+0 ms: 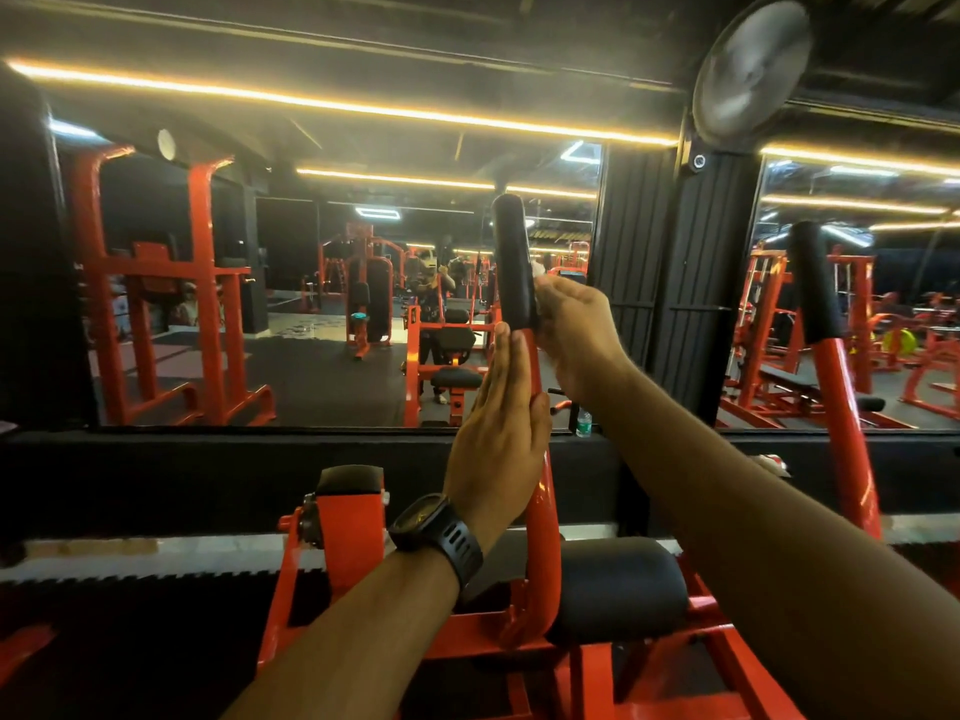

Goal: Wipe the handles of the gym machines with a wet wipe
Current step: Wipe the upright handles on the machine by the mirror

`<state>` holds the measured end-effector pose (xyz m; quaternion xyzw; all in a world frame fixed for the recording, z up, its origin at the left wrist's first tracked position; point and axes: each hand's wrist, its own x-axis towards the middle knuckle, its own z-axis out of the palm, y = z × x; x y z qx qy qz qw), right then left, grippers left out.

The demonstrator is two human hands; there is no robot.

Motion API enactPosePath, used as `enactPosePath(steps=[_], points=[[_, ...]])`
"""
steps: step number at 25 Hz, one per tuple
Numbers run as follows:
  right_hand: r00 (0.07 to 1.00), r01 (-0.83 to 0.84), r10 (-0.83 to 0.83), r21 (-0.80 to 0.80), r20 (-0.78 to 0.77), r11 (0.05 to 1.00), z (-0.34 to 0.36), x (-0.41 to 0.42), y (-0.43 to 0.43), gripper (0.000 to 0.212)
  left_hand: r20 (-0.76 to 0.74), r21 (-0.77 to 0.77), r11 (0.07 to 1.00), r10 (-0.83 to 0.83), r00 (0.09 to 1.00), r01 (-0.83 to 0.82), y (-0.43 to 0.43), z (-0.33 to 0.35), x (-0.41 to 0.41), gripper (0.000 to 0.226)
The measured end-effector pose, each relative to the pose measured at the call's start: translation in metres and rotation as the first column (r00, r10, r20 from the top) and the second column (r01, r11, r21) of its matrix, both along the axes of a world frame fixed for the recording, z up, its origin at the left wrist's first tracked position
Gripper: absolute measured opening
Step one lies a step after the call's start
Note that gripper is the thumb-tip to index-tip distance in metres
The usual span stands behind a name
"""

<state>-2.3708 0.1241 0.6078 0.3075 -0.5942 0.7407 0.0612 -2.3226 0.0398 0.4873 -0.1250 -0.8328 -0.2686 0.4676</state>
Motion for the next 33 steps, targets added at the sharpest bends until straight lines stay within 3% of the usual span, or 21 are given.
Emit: enactPosePath(steps=[5, 7, 9, 11, 16, 21, 24, 27, 30, 33], points=[[0.993, 0.083, -0.082, 0.009, -0.089, 0.997, -0.008, 0.001, 0.002, 0.028, -0.012, 0.003, 1.000, 0.007, 1.000, -0.007, -0.001, -0.001, -0.004, 0.066], [0.960, 0.185, -0.171, 0.044, -0.221, 0.982, -0.015, 0.001, 0.003, 0.026, -0.018, 0.001, 1.000, -0.001, 1.000, 0.001, -0.002, -0.003, -0.004, 0.068], [0.799, 0.421, -0.324, 0.087, -0.507, 0.903, -0.018, 0.000, 0.003, 0.021, -0.045, 0.006, 1.000, -0.012, 0.999, 0.012, -0.002, -0.002, -0.005, 0.068], [0.642, 0.535, -0.344, 0.078, -0.685, 0.841, -0.023, 0.000, 0.006, 0.022, -0.059, 0.004, 1.000, -0.017, 0.998, 0.018, -0.001, -0.002, -0.005, 0.065], [0.225, 0.674, -0.061, 0.110, -0.972, 0.731, -0.020, -0.023, 0.025, 0.035, -0.096, 0.022, 0.998, -0.053, 0.994, 0.056, -0.003, -0.005, -0.006, 0.065], [-0.037, 0.750, 0.342, 0.200, -0.939, 0.630, 0.017, -0.027, 0.027, 0.035, -0.122, 0.024, 0.997, -0.070, 0.990, 0.073, -0.003, -0.006, -0.007, 0.065], [-0.004, 0.737, 0.277, 0.184, -0.961, 0.651, 0.021, -0.025, 0.024, 0.033, -0.072, 0.029, 0.999, -0.042, 0.997, 0.044, -0.002, -0.008, -0.007, 0.066], [-0.081, 0.768, 0.413, 0.207, -0.907, 0.605, 0.034, -0.028, 0.029, 0.034, -0.072, 0.023, 0.999, -0.045, 0.996, 0.046, -0.001, -0.006, -0.006, 0.069], [-0.059, 0.775, 0.416, 0.221, -0.907, 0.592, 0.051, -0.024, 0.022, 0.032, -0.053, 0.029, 0.999, -0.036, 0.998, 0.037, -0.001, -0.005, -0.006, 0.070], [-0.100, 0.810, 0.579, 0.272, -0.809, 0.519, 0.056, -0.017, 0.012, 0.032, -0.052, 0.030, 0.999, -0.030, 0.998, 0.031, -0.002, -0.006, -0.005, 0.066]])
